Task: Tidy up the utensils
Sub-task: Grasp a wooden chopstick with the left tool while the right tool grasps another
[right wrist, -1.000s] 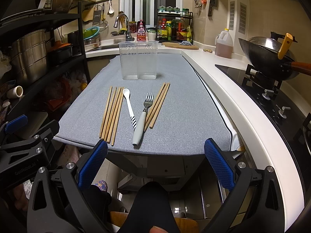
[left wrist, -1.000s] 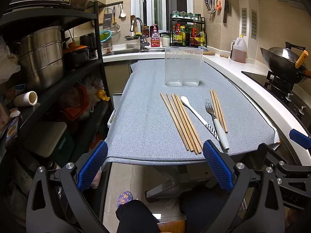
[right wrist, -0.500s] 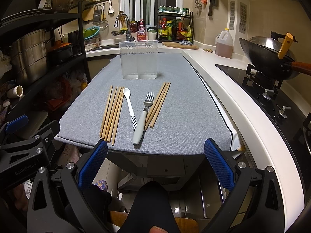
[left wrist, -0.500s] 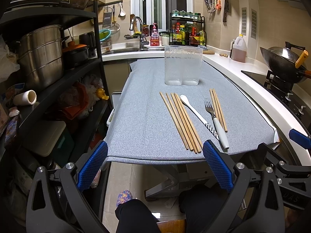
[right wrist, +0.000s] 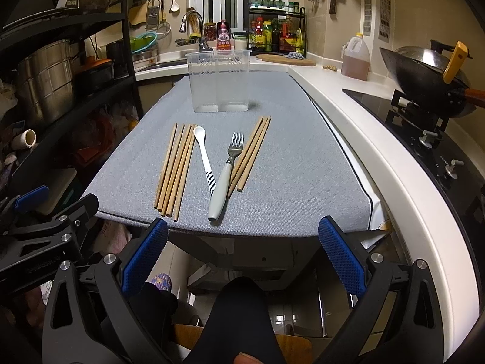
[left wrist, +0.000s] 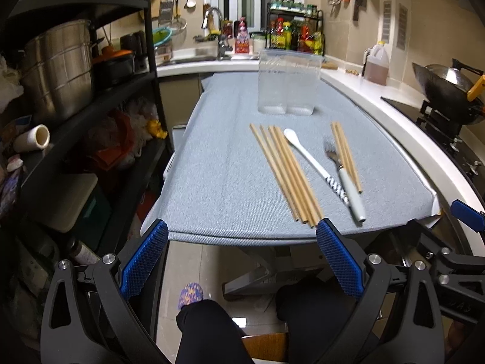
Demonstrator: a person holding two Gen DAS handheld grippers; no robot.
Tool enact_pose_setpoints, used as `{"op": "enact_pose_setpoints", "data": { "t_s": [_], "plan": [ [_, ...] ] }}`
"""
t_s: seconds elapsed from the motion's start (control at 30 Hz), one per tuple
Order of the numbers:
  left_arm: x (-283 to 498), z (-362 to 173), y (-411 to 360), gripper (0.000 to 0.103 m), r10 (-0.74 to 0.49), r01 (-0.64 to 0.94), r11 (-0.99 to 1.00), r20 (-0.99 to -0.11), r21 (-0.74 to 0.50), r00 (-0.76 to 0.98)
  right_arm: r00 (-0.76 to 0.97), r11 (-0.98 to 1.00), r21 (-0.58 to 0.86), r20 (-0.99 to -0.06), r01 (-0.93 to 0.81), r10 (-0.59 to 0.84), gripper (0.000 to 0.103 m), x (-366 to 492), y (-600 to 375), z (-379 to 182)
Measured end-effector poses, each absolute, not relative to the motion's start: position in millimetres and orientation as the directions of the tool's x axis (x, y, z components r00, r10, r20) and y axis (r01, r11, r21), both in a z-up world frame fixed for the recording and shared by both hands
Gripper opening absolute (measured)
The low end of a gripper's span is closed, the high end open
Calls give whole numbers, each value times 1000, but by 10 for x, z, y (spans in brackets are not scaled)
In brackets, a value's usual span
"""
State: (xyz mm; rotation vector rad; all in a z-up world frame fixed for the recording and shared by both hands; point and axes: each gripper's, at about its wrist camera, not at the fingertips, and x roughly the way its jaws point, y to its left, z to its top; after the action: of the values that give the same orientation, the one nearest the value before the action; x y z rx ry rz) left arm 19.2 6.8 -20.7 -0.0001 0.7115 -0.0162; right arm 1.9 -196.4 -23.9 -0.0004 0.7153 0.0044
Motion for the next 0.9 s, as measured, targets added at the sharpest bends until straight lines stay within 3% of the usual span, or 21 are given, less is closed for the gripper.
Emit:
{"op": "enact_pose_setpoints", "data": {
  "t_s": [0.2, 0.47, 0.57, 0.63, 0.7, 0.9],
  "plan": [
    [395, -372, 205, 95, -58, -2, 996, -694, -86, 718, 722, 997, 56, -691, 60, -5, 98, 263, -2179, -366],
    [714, -534, 115, 88, -52, 6, 998, -716, -67, 696, 712, 996, 48, -702, 81, -24, 96, 654, -2284, -567],
    [834, -567, 54, 84, -70, 27, 997, -720, -71, 690, 718, 996, 41, -695, 82, -30, 85, 805, -2303, -604],
    [922, -613, 23, 77, -82, 37, 996, -724, -77, 685, 713, 996, 49, -701, 71, -16, 69, 921, -2321, -662],
    [982, -657, 1, 72, -95, 42, 995, -732, -90, 674, 702, 997, 51, -712, 55, -3, 60, 1003, -2319, -716],
    [1064, -742, -76, 71, -99, 53, 995, -740, -85, 666, 696, 998, 54, -718, 45, 8, 58, 1128, -2305, -805]
  ]
}}
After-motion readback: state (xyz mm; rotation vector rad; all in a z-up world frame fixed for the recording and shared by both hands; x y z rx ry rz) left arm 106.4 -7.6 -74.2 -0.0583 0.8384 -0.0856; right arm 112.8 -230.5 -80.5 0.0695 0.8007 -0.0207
